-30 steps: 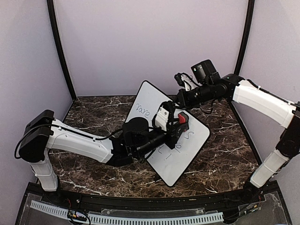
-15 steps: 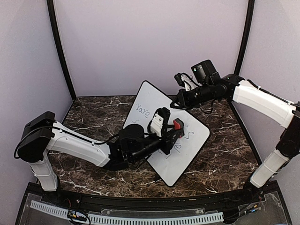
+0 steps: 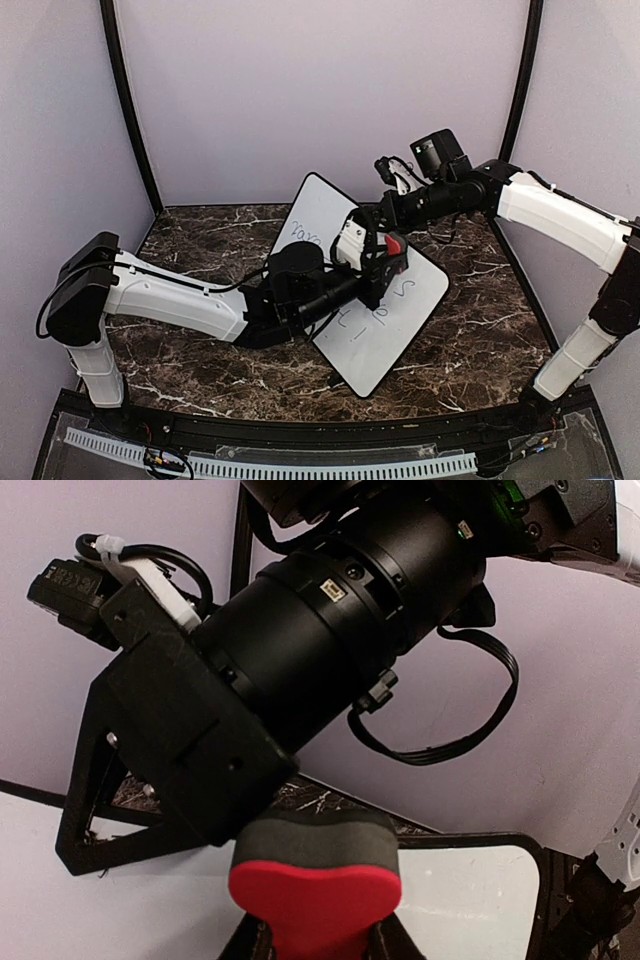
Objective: Erase the whiteboard
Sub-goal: Erase the whiteboard from the whiteboard stand.
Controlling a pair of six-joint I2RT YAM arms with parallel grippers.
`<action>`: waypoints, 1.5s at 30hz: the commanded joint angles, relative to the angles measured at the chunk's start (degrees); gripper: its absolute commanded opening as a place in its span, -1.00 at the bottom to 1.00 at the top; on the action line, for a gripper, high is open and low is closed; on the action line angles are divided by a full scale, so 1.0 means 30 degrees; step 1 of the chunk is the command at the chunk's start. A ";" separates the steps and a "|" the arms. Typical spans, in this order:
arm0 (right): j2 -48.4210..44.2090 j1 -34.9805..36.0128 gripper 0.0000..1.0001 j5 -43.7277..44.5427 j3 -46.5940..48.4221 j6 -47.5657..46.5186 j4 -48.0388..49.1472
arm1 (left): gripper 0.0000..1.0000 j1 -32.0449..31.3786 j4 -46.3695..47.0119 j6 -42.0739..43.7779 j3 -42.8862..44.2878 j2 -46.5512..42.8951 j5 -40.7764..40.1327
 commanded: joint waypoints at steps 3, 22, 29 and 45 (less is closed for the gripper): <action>0.0279 0.1023 -1.00 -0.0836 -0.0384 -0.0255 -0.0313 | -0.95 0.0413 -0.1354 -0.0591 -0.0461 0.0369 0.0324; 0.0464 0.1025 -1.00 -0.0786 -0.0125 -0.0239 -0.0423 | -0.95 -0.0195 0.0071 -0.0468 -0.1640 0.0199 -0.0148; 0.0401 0.1023 -1.00 -0.0612 -0.0047 -0.0270 -0.0599 | -0.95 -0.0496 -0.0942 0.0025 -0.0766 0.0205 -0.0200; 0.0645 0.1031 -1.00 -0.0800 0.0084 -0.0243 -0.0513 | -0.95 -0.1392 -0.0301 -0.0137 -0.3750 -0.0055 -0.1299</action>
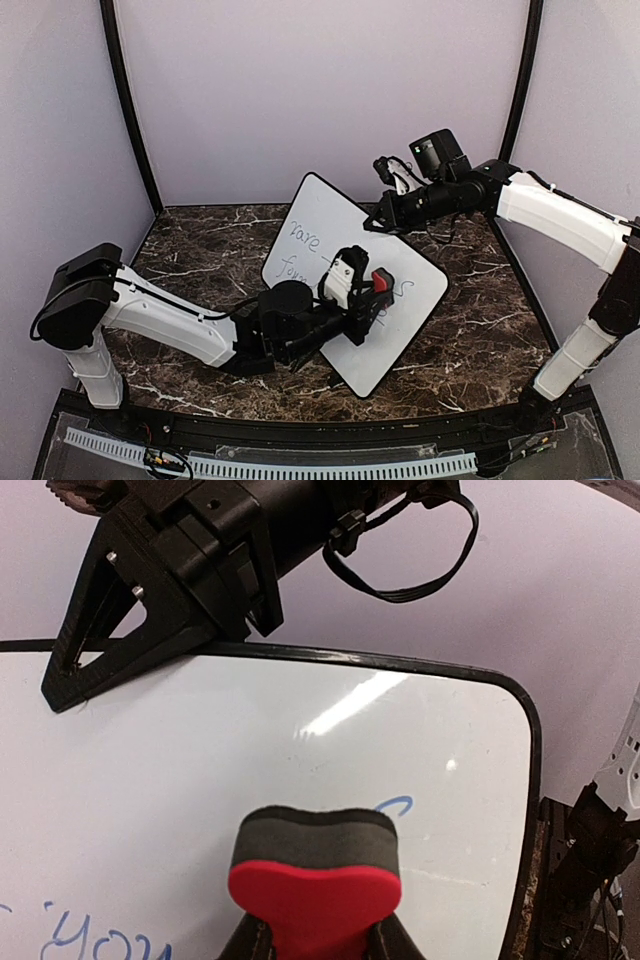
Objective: Erase the whiteboard
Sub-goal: Erase the whiteboard from the whiteboard stand.
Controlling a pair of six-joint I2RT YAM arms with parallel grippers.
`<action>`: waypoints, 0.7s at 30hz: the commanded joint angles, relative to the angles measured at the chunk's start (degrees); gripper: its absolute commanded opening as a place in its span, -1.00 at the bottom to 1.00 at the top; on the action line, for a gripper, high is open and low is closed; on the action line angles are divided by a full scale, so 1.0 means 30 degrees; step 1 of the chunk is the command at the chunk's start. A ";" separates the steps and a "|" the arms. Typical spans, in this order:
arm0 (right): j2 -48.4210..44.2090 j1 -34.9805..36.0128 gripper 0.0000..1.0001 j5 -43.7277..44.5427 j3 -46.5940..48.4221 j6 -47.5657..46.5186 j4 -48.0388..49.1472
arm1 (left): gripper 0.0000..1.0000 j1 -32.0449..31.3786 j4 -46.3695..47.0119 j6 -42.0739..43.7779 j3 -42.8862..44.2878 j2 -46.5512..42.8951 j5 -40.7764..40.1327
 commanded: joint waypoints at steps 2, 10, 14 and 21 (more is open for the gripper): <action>0.0623 0.0992 -1.00 -0.0699 0.0089 -0.0248 -0.0575 | -0.95 -0.0067 -0.1959 0.0710 0.0653 0.0637 -0.0143; 0.0697 0.1005 -1.00 -0.0698 0.0241 -0.0189 -0.0660 | -0.96 0.0399 -0.2216 0.1350 0.2890 0.0996 0.0338; 0.0717 0.1011 -1.00 -0.0663 0.0350 -0.0189 -0.0798 | -0.95 0.0495 -0.2332 0.1189 0.3010 0.0967 0.0689; 0.0741 0.1005 -1.00 -0.0686 0.0338 -0.0248 -0.0763 | -0.95 0.0497 -0.1962 -0.0017 0.0525 0.0369 0.0998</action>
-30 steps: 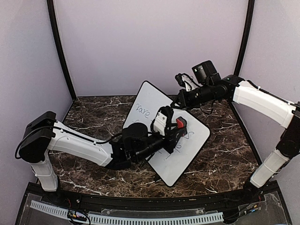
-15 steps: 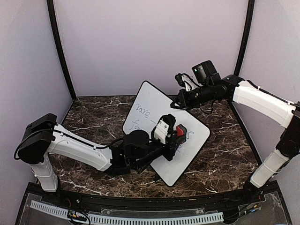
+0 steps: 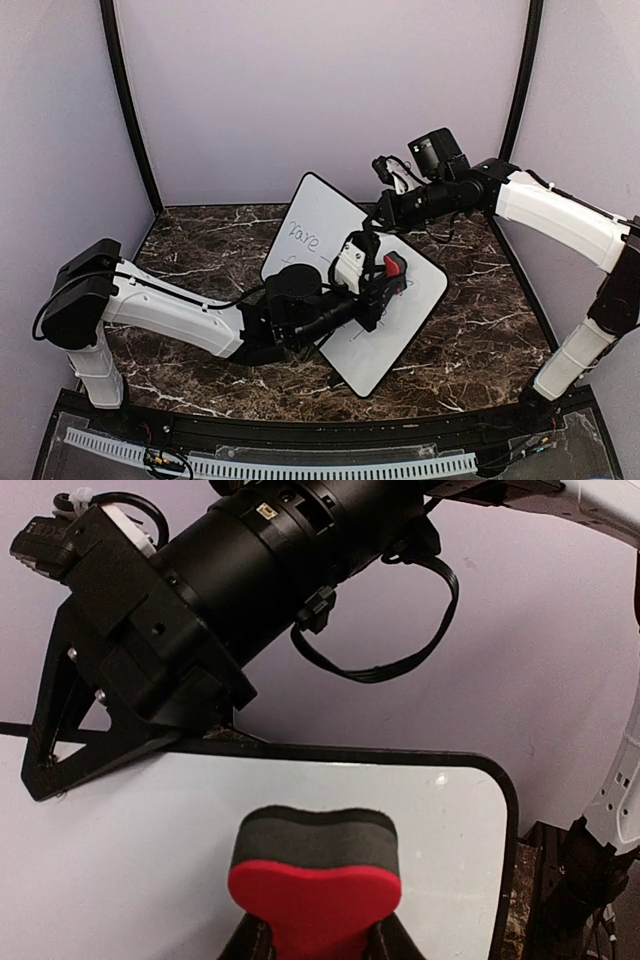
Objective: Erase the whiteboard
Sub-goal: Erase the whiteboard from the whiteboard stand.
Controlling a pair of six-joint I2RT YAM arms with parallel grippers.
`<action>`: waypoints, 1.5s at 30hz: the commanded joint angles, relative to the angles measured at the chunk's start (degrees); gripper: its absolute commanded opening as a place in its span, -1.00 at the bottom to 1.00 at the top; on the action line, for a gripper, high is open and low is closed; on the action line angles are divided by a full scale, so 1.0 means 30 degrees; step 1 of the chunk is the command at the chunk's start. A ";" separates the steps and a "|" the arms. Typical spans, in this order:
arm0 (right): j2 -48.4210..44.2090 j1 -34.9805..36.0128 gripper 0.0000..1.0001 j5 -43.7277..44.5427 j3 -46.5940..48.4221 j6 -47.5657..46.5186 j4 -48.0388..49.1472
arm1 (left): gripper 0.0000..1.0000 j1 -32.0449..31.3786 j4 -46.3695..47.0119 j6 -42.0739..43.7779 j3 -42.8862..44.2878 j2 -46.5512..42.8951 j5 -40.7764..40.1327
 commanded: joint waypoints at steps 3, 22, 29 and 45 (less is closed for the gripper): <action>0.0617 0.0994 -1.00 -0.0652 0.0046 -0.0157 -0.0541 | -0.96 0.0257 -0.1011 -0.1351 -0.2549 -0.0181 0.0587; 0.0581 0.1003 -1.00 -0.0670 -0.0131 -0.0102 -0.0448 | -0.96 0.0404 -0.1857 -0.0229 0.1460 0.0886 0.0819; 0.0478 0.1002 -1.00 -0.0631 -0.0281 -0.0102 -0.0430 | -0.96 0.0383 -0.1539 -0.1386 -0.0693 0.0460 0.1007; 0.0434 0.1002 -1.00 -0.0636 -0.0276 0.0030 -0.0441 | -0.96 0.0222 -0.1908 -0.0514 0.1128 0.0869 0.0392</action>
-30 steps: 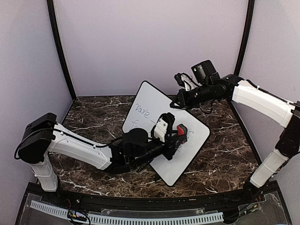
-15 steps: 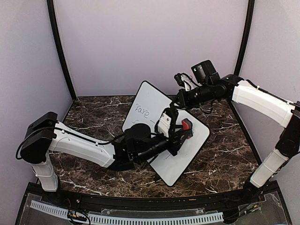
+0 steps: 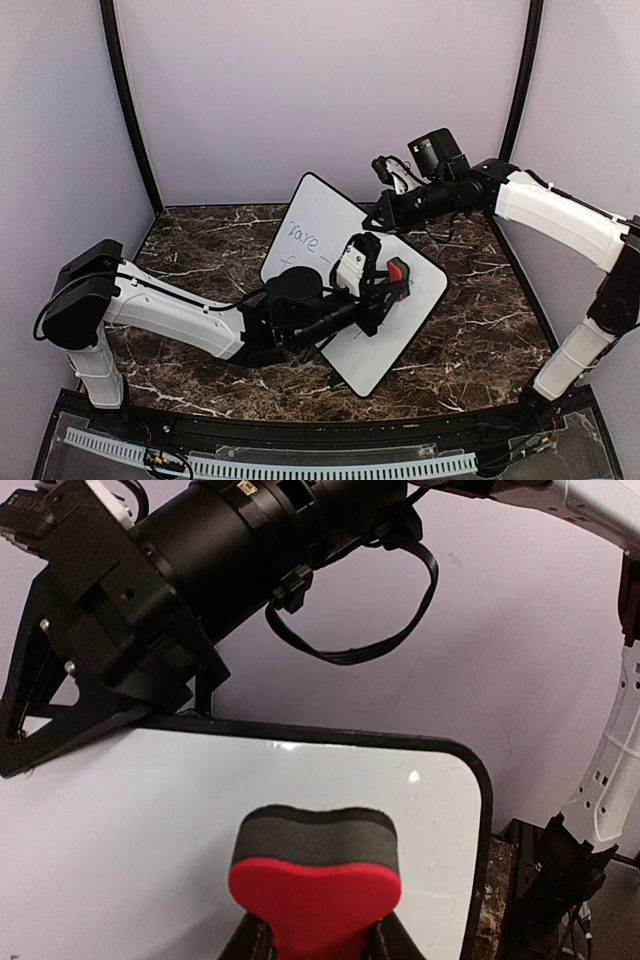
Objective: Erase the whiteboard
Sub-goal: Erase the whiteboard from the whiteboard stand.
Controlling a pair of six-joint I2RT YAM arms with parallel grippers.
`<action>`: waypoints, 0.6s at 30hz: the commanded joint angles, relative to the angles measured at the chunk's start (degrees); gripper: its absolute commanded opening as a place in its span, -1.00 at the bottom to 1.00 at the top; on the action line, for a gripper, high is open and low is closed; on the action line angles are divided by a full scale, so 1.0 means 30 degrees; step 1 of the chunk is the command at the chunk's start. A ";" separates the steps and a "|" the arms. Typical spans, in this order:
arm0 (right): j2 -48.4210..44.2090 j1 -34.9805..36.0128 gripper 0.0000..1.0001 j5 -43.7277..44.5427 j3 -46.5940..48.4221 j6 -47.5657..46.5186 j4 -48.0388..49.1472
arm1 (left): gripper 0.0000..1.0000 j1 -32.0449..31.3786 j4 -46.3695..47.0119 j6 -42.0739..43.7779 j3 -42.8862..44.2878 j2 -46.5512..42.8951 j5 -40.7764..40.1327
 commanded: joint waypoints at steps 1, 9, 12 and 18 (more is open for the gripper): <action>0.0385 0.1003 -1.00 -0.0590 -0.0261 0.0068 -0.0516 | -0.96 0.0338 -0.2258 0.0679 0.1903 0.0866 -0.0355; 0.0335 0.0991 -1.00 -0.0568 -0.0334 0.0066 -0.0521 | -0.96 0.0535 -0.2721 0.0368 0.2263 0.0927 -0.0917; 0.0359 0.1002 -1.00 -0.0608 -0.0335 0.0066 -0.0448 | -0.96 0.0446 -0.2675 -0.0059 0.1483 0.0825 -0.0890; 0.0441 0.1003 -1.00 -0.0642 -0.0364 0.0081 -0.0404 | -0.96 -0.0210 -0.2721 0.0365 0.0316 0.0666 -0.0740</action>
